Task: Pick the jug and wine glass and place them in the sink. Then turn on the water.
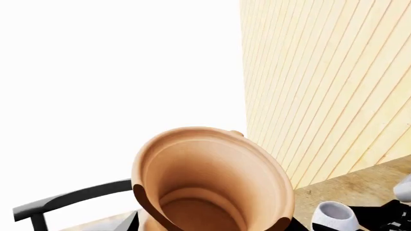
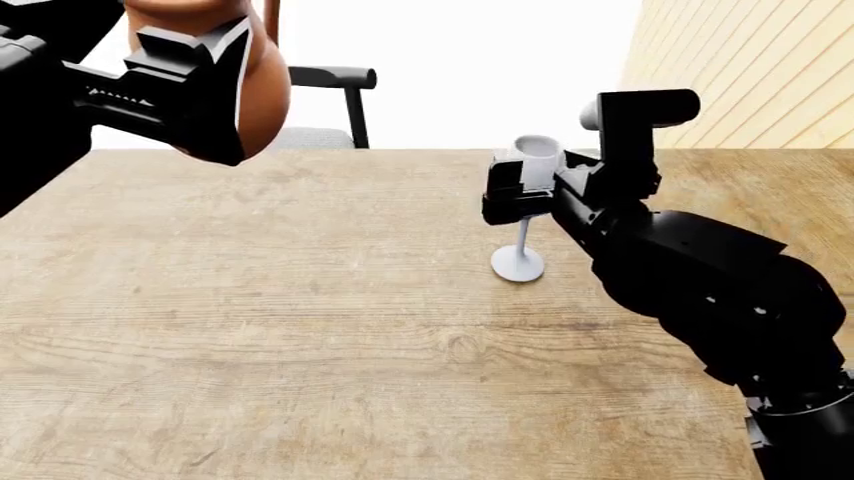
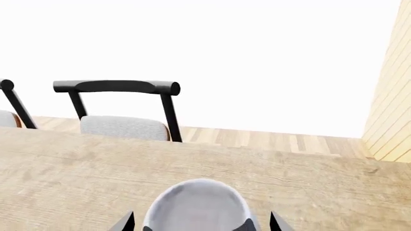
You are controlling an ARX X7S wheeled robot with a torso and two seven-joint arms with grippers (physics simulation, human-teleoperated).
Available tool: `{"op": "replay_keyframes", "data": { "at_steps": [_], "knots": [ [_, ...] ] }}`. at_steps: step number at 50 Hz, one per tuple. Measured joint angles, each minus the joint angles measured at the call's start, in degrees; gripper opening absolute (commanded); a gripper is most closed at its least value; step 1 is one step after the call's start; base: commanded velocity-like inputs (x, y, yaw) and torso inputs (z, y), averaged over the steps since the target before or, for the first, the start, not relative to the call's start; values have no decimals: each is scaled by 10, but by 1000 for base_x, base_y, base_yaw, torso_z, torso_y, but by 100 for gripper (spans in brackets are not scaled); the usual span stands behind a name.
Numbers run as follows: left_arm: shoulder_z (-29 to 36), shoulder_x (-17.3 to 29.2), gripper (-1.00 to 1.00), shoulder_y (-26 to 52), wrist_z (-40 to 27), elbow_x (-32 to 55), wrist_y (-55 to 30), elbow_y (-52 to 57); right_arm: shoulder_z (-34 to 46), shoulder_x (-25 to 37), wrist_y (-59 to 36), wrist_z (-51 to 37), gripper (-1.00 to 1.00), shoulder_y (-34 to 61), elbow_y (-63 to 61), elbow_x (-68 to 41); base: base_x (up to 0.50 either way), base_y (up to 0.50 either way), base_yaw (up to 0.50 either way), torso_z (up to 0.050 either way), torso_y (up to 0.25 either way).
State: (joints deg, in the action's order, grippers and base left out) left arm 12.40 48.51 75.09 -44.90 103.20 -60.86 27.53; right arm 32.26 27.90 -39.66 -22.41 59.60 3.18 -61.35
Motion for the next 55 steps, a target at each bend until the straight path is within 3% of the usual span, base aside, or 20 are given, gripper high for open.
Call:
{"op": "replay_keyframes", "data": {
  "at_steps": [6,7,33,55],
  "knots": [
    [1,0,-100,-1,1,-1,1,0,1,-1,3,2,100,-3,4,0,0,0,0,2,0],
    [1,1,-100,-1,1,-1,2,0,1,-1,4,2,-100,-4,5,0,0,0,0,0,11],
    [2,6,-100,-8,3,-3,9,3,-7,13,2,-27,-100,-7,-28,-26,0,0,0,0,1],
    [2,16,-100,-18,-25,22,19,19,-53,110,-155,-214,-100,88,-232,-206,0,0,0,1,2]
  ]
}}
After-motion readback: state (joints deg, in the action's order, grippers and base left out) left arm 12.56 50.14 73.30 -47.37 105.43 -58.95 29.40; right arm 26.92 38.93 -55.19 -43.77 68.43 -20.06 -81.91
